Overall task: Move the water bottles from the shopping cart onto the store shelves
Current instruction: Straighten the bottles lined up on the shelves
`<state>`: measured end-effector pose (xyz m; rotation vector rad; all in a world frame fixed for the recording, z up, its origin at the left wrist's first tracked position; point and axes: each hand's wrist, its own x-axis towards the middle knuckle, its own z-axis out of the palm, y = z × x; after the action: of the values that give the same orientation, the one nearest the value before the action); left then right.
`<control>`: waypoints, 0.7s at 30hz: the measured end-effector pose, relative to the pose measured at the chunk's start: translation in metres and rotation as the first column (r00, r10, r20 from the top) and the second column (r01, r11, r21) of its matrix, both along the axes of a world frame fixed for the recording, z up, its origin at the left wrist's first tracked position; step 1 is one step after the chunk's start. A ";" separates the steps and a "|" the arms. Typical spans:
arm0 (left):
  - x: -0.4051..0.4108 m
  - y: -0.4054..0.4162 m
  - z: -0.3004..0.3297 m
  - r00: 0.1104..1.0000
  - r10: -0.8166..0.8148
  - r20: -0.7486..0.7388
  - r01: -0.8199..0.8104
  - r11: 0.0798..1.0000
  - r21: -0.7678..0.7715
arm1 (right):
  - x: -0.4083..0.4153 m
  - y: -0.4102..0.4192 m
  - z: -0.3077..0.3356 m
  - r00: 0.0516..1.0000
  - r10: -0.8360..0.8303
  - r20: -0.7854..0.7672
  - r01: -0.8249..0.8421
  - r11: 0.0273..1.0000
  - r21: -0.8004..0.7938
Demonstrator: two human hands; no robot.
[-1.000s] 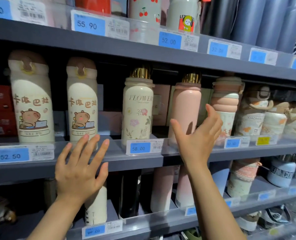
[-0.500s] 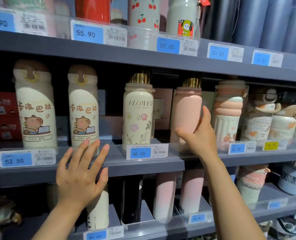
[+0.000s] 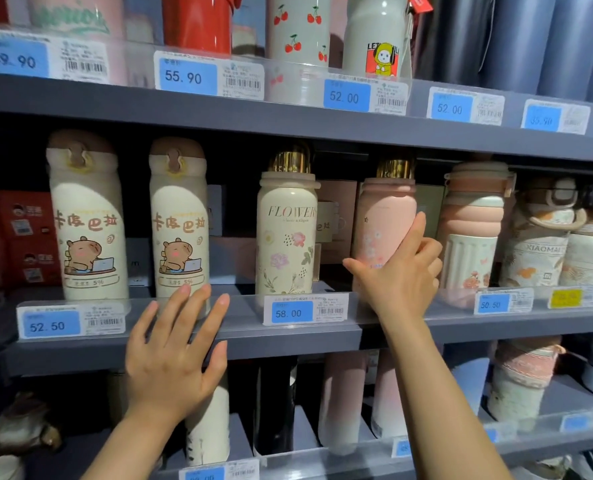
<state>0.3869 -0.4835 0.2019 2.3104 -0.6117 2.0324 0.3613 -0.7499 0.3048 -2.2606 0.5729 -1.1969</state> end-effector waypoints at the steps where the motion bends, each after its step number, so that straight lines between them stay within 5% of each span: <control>1: 0.000 0.000 0.000 1.000 -0.002 0.000 0.002 1.000 0.002 | 0.002 -0.001 0.000 1.000 0.012 0.008 -0.012 1.000 0.010; 5: 0.002 0.001 -0.001 1.000 -0.005 0.000 0.005 1.000 0.011 | -0.003 -0.026 0.005 0.966 0.259 0.024 -0.260 0.961 0.098; 12: 0.004 0.001 -0.001 1.000 -0.009 0.022 0.009 1.000 0.016 | -0.016 -0.063 0.021 0.763 0.645 -0.040 -0.607 0.736 0.300; 14: 0.003 0.001 -0.001 1.000 -0.007 0.022 0.007 1.000 0.012 | -0.014 -0.056 0.019 0.805 0.593 -0.032 -0.564 0.780 0.271; 17: 0.002 0.000 -0.001 1.000 0.000 0.015 0.000 1.000 0.007 | -0.012 -0.034 0.012 0.954 0.299 0.015 -0.294 0.926 0.235; 21: 0.000 0.000 0.000 1.000 -0.003 -0.004 0.003 1.000 0.008 | -0.006 -0.017 0.005 0.992 0.126 0.005 -0.126 0.986 0.105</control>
<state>0.3869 -0.4830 0.2014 2.3164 -0.6230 2.0270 0.3548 -0.7672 0.3093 -2.1756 0.4742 -1.0773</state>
